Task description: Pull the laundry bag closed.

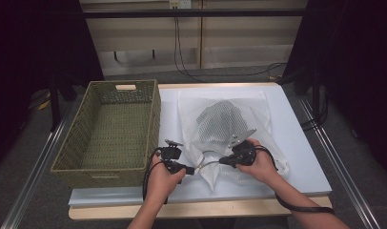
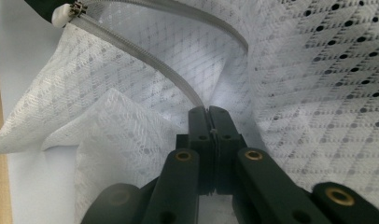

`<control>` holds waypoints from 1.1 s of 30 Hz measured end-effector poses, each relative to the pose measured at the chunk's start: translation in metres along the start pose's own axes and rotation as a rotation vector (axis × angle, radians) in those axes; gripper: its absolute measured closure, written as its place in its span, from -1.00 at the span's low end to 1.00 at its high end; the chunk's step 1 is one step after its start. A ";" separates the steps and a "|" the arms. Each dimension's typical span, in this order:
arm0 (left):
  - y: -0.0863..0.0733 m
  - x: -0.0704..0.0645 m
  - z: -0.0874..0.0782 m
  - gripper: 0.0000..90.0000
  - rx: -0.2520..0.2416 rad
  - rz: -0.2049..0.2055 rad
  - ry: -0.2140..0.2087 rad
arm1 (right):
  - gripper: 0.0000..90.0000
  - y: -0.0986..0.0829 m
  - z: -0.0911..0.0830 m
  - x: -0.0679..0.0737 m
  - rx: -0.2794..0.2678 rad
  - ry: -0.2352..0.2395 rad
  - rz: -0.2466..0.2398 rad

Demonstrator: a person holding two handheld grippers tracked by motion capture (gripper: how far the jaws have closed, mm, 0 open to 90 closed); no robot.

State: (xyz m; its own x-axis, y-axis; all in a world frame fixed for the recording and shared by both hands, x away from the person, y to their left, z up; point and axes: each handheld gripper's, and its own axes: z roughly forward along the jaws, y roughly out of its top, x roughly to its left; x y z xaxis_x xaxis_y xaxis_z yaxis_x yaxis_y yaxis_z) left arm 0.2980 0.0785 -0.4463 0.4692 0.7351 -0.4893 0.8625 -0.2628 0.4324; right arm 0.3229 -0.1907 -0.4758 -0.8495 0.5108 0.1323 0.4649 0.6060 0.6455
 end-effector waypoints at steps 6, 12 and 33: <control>0.000 -0.003 -0.004 0.99 -0.011 -0.003 -0.032 | 1.00 0.000 0.000 0.000 0.001 -0.005 -0.007; 0.001 -0.003 0.001 0.94 -0.025 0.005 -0.035 | 1.00 0.001 0.000 0.000 0.000 -0.005 -0.007; -0.008 -0.002 0.021 0.09 0.013 0.029 -0.018 | 0.99 -0.001 0.000 0.000 -0.006 0.000 0.009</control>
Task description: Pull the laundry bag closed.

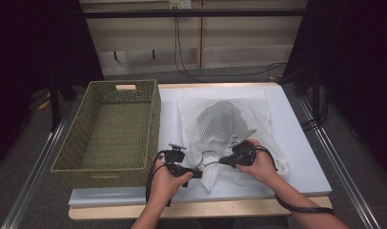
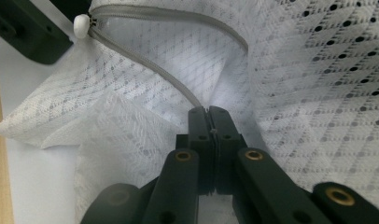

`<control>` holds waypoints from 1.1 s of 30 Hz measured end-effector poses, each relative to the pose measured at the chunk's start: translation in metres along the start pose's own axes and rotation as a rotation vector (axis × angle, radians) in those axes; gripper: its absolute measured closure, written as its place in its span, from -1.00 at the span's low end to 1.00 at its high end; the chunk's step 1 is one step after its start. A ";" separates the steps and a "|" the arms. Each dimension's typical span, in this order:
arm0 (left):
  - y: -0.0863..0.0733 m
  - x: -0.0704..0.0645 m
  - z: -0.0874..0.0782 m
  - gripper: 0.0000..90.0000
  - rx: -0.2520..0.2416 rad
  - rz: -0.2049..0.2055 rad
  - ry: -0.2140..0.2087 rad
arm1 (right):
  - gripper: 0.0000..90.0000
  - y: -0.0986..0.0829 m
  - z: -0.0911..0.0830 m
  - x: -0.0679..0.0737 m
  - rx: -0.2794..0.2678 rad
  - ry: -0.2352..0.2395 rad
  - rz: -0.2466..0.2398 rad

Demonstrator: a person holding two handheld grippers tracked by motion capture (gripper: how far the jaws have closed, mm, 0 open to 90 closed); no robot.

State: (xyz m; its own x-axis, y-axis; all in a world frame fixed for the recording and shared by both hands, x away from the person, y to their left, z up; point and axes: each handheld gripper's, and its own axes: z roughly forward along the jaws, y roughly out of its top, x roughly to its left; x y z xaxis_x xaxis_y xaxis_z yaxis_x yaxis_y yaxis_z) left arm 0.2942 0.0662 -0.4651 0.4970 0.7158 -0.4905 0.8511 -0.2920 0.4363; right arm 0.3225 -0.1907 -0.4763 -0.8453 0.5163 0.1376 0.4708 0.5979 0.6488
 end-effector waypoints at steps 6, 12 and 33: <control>-0.001 0.001 0.001 0.51 -0.017 -0.001 -0.017 | 0.99 0.000 0.000 0.000 -0.004 -0.003 0.006; 0.003 0.001 -0.007 0.91 -0.021 -0.014 -0.041 | 0.88 0.005 -0.003 0.003 -0.013 0.003 0.026; 0.005 0.003 -0.012 0.92 -0.022 -0.011 -0.050 | 0.65 0.040 0.007 0.029 -0.098 0.247 0.119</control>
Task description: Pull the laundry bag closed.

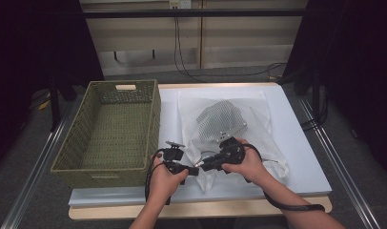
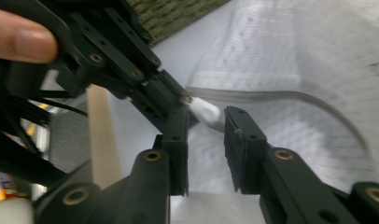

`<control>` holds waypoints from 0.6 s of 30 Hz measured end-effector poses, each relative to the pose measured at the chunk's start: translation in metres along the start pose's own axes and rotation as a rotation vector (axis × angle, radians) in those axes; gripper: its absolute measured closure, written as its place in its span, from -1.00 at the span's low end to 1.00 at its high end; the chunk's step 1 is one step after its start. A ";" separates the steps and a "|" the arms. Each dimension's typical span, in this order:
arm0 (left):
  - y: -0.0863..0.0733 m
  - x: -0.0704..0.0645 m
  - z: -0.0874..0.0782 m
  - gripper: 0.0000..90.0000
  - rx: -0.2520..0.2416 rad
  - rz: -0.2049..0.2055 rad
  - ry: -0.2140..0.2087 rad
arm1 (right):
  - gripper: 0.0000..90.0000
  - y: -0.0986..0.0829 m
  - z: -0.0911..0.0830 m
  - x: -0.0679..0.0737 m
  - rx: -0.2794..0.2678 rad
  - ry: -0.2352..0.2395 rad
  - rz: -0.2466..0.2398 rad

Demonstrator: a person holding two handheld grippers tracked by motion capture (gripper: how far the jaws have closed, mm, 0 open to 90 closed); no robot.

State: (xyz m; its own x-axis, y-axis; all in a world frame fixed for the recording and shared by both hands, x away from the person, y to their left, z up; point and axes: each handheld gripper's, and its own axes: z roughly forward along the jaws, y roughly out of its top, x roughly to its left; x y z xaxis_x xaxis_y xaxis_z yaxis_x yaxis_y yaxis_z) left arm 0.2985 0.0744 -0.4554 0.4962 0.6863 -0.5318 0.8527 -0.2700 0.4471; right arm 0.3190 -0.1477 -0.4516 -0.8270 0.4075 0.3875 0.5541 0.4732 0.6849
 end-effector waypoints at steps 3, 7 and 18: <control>0.000 0.000 0.000 0.92 -0.004 0.004 -0.001 | 0.77 0.003 0.001 0.002 -0.006 0.001 0.005; 0.000 -0.002 -0.001 0.92 -0.021 0.001 -0.006 | 0.86 0.007 0.001 0.004 -0.013 0.019 0.020; 0.001 -0.001 -0.005 0.60 -0.050 0.020 0.020 | 0.94 0.012 0.001 0.002 -0.027 0.028 0.091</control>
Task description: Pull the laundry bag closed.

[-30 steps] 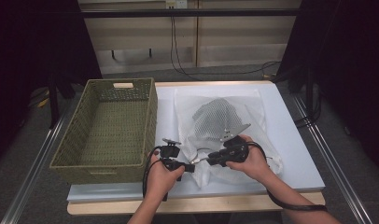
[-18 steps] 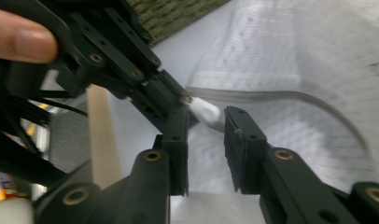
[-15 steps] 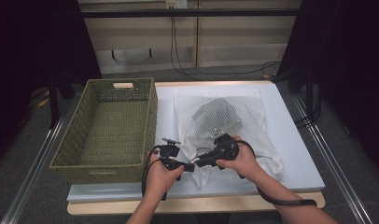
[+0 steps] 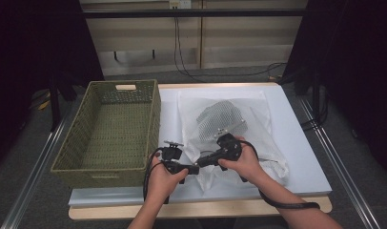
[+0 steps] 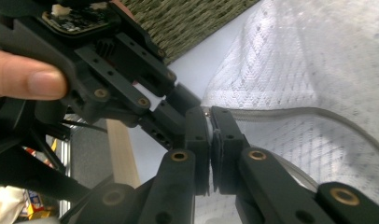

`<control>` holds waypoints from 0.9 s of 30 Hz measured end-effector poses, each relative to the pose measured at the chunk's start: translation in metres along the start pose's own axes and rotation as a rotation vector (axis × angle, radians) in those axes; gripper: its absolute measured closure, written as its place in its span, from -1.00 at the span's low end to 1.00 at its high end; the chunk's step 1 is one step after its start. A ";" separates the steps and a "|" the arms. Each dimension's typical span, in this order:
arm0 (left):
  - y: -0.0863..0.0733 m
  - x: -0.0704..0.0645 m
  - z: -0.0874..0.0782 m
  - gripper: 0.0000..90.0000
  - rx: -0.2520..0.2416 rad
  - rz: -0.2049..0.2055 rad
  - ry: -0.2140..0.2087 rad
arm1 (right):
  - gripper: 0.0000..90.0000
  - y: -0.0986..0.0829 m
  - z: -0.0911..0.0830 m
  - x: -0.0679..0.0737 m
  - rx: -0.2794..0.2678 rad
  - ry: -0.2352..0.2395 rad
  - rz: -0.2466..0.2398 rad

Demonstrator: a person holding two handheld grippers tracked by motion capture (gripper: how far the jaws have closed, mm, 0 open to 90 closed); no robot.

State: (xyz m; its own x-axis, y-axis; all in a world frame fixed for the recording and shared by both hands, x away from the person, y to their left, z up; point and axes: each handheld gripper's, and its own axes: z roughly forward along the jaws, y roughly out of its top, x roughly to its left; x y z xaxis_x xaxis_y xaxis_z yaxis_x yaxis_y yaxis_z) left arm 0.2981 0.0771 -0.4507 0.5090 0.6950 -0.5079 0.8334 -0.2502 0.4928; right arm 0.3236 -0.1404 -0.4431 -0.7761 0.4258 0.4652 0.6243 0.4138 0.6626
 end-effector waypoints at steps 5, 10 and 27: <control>0.001 0.002 0.000 0.82 0.013 0.032 -0.037 | 0.94 0.002 0.000 0.001 -0.006 0.015 0.015; 0.003 0.001 -0.009 0.90 0.008 0.036 -0.037 | 0.94 0.003 -0.001 0.001 -0.026 0.033 0.045; 0.007 0.000 -0.035 0.96 -0.023 -0.041 -0.044 | 0.94 0.016 -0.002 0.012 -0.049 0.044 0.142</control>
State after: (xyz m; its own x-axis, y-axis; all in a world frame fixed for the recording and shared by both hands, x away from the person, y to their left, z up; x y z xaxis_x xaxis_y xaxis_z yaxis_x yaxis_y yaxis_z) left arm 0.2967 0.0991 -0.4221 0.4839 0.6737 -0.5586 0.8489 -0.2063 0.4866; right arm 0.3240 -0.1304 -0.4261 -0.6838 0.4416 0.5809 0.7240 0.3118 0.6153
